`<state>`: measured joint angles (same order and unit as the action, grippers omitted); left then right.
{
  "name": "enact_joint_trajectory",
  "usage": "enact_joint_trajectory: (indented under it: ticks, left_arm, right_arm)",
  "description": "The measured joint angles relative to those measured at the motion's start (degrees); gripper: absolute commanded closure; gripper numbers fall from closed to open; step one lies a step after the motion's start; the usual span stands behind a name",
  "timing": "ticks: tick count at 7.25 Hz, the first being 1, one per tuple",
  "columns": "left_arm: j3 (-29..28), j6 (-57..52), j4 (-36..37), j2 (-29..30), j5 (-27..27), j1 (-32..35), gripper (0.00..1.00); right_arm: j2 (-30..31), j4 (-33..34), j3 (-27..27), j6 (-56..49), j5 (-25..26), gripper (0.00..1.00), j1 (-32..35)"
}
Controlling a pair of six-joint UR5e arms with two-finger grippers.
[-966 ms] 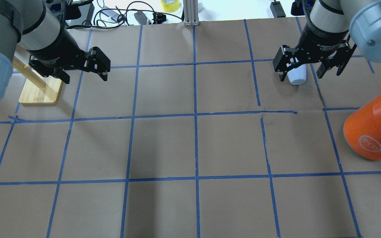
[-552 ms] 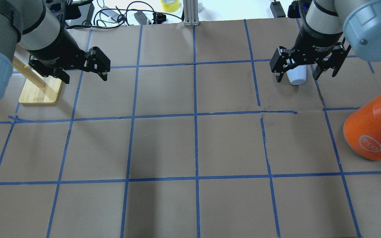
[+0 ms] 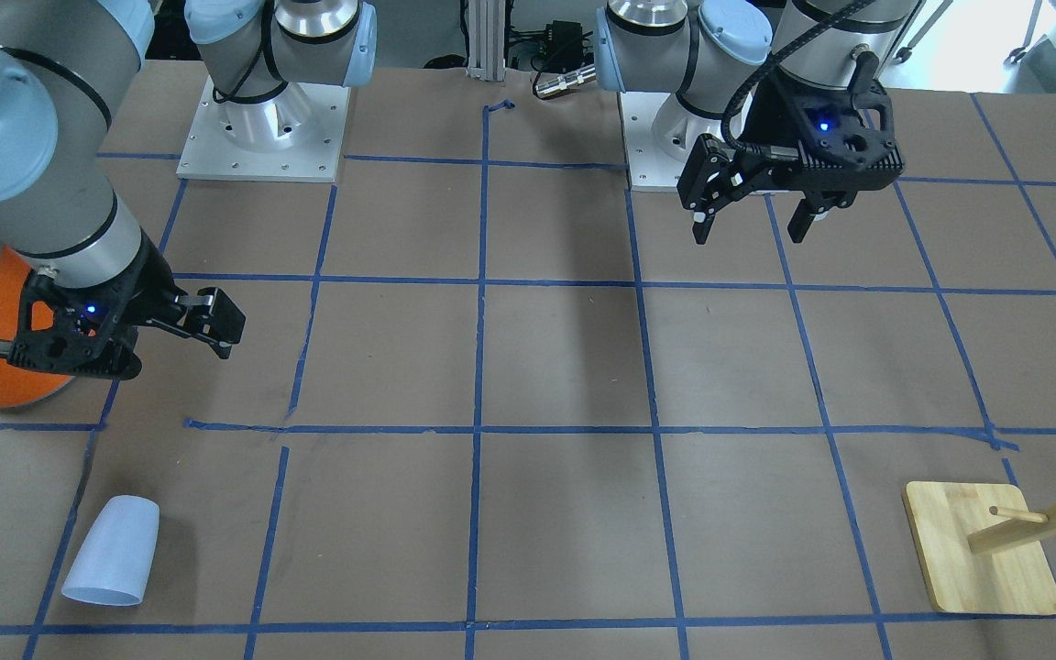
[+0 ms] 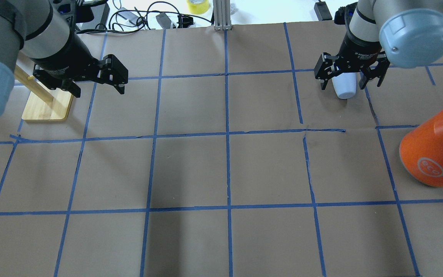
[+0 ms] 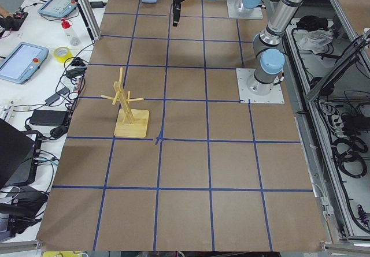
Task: Flip cup
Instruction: 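Lower the right gripper around the pale blue cup and close it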
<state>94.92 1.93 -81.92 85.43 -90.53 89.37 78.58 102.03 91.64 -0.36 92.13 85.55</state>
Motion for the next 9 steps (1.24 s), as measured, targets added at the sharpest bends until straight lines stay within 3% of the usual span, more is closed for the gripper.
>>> enact_joint_trajectory:
  ticks: [2,6,9]
  left_arm:
    - [0.02,-0.02,0.00,0.00,0.00,-0.01,0.00]
    - [0.01,-0.04,0.00,0.00,0.00,-0.07,0.00]
    - [-0.02,-0.02,0.00,0.02,-0.04,-0.08,0.00]
  right_arm:
    - [-1.63,6.53,0.02,-0.26,0.09,0.00,-0.43]
    - [-5.56,12.19,0.21,7.32,2.93,0.00,-0.56]
    - [-13.04,21.11,0.22,-1.91,3.22,0.00,-2.72]
